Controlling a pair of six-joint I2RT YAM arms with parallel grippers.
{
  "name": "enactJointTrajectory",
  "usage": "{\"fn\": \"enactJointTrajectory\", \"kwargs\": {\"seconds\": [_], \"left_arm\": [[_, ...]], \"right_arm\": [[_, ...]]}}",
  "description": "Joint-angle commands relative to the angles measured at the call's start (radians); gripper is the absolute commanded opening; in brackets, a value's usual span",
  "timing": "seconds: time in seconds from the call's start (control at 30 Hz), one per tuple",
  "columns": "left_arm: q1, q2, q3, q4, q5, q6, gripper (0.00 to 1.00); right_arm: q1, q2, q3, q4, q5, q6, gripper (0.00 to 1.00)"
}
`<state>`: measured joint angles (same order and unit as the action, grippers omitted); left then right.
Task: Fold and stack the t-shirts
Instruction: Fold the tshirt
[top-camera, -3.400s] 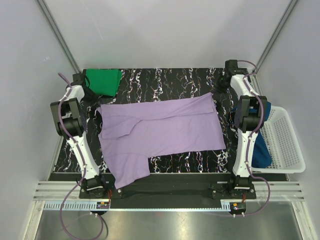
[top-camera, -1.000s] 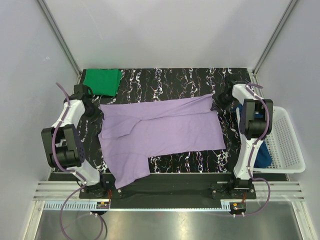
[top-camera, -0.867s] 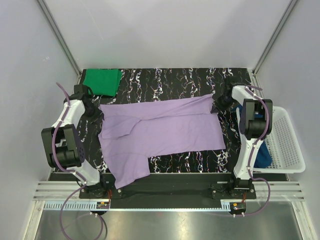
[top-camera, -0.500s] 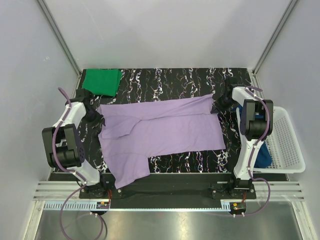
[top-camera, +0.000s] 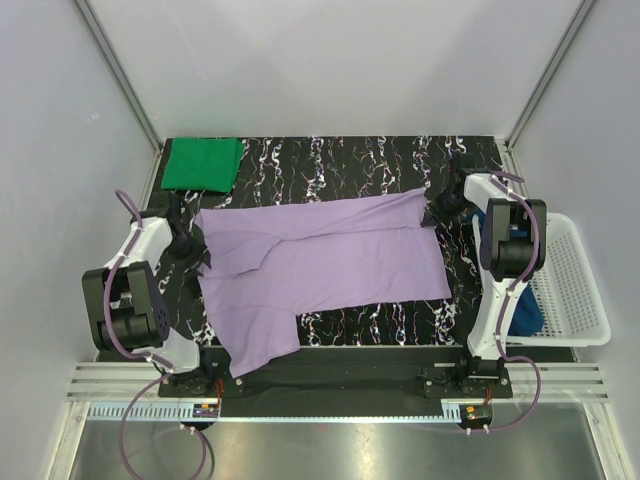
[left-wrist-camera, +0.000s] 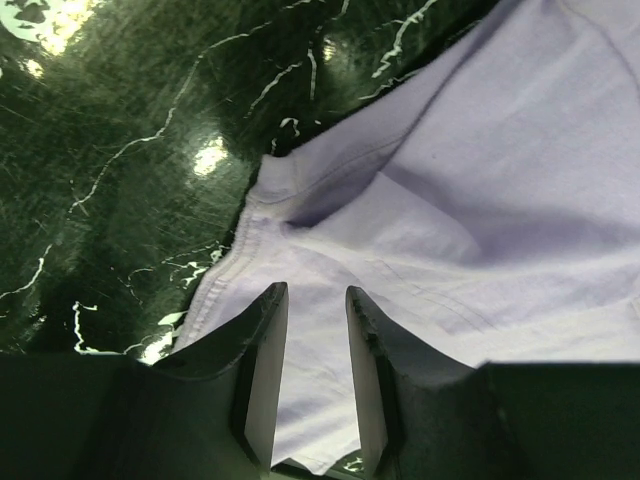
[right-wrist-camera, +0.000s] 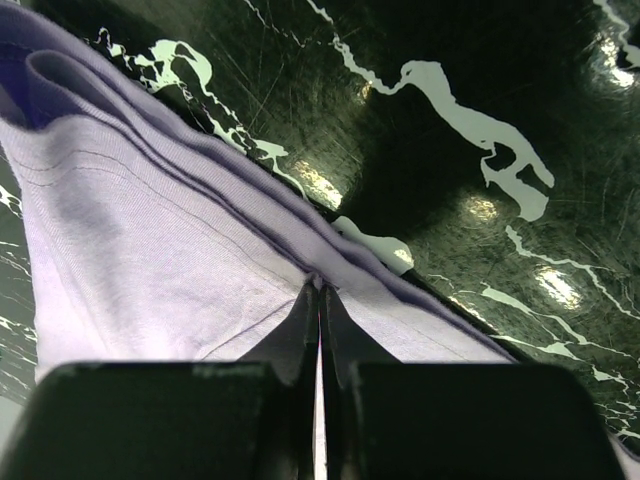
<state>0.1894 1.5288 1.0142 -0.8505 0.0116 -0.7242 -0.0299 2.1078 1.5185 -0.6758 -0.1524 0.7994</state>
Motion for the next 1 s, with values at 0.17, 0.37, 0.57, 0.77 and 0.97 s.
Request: {"fn": "enactJointTrajectory", "kwargs": {"seconds": [0.17,0.37,0.57,0.77,0.97], "left_arm": [[0.015,0.033,-0.014,0.065,-0.052,0.003,0.36],[0.019,0.074,-0.012,0.084,-0.038,0.000,0.38],[0.022,0.105,-0.014,0.091,-0.022,-0.009,0.36],[0.025,0.136,-0.023,0.113,0.011,-0.032,0.31],[0.027,0.117,-0.002,0.099,-0.005,-0.026,0.14]], "right_arm": [[0.002,-0.031,-0.024,0.022,-0.006,-0.022,0.00],[0.001,-0.031,-0.026,0.027,-0.004,-0.017,0.00],[0.001,-0.025,-0.011,0.025,-0.004,-0.009,0.00],[0.001,-0.017,-0.012,0.030,-0.009,-0.006,0.00],[0.002,-0.015,0.002,0.018,-0.010,-0.020,0.00]]}}
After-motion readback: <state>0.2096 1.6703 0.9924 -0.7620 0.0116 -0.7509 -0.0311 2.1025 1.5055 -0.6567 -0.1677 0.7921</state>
